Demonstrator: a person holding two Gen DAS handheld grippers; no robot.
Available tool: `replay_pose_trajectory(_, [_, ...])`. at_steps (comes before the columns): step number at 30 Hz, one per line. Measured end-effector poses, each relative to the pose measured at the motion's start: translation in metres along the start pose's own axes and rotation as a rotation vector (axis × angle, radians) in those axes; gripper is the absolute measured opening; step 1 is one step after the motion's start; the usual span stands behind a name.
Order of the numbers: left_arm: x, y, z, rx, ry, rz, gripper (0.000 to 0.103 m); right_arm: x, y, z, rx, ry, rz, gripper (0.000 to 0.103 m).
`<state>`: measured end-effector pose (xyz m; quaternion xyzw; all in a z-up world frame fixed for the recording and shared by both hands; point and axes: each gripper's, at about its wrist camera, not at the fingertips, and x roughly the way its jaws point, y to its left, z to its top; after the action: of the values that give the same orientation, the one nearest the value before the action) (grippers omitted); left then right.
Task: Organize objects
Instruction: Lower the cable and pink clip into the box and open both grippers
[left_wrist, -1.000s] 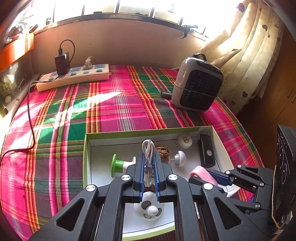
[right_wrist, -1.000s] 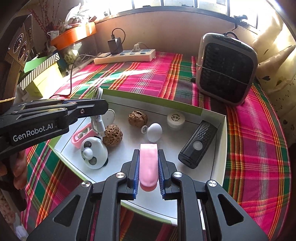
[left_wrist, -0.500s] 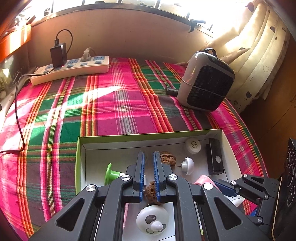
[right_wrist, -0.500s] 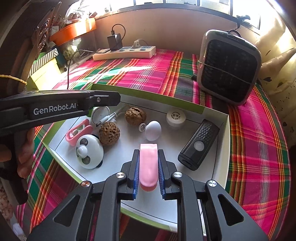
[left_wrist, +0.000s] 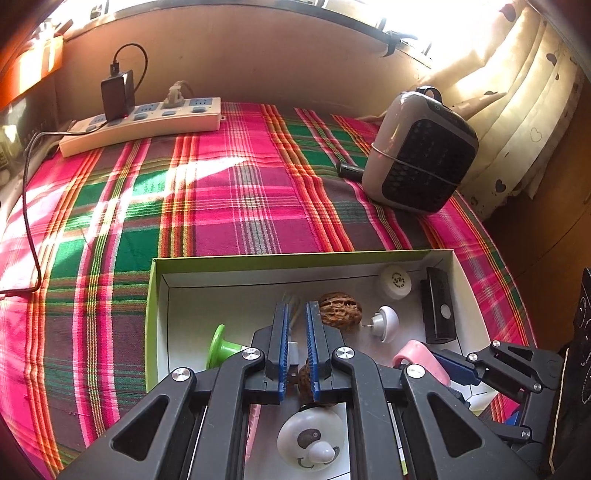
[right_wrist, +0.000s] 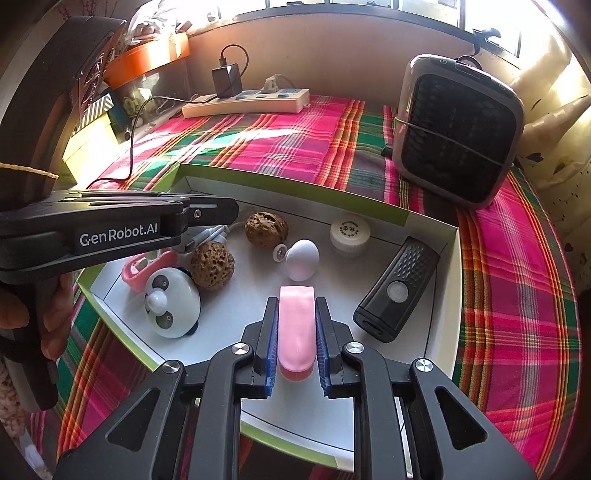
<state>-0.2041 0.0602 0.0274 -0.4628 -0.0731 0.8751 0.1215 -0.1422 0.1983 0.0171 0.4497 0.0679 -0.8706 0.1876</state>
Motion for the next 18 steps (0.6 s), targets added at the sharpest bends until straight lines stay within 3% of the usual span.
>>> replay_pose_trajectory(13, [-0.0010, 0.0009, -0.0008, -0.002, 0.004, 0.001, 0.009, 0.0012, -0.0011, -0.0030, 0.018, 0.015, -0.008, 0.018])
replay_pose_trajectory(18, [-0.0018, 0.0005, -0.0023, -0.008, 0.007, 0.004, 0.009, 0.0017, -0.0023, -0.0027, 0.023, 0.015, -0.012, 0.026])
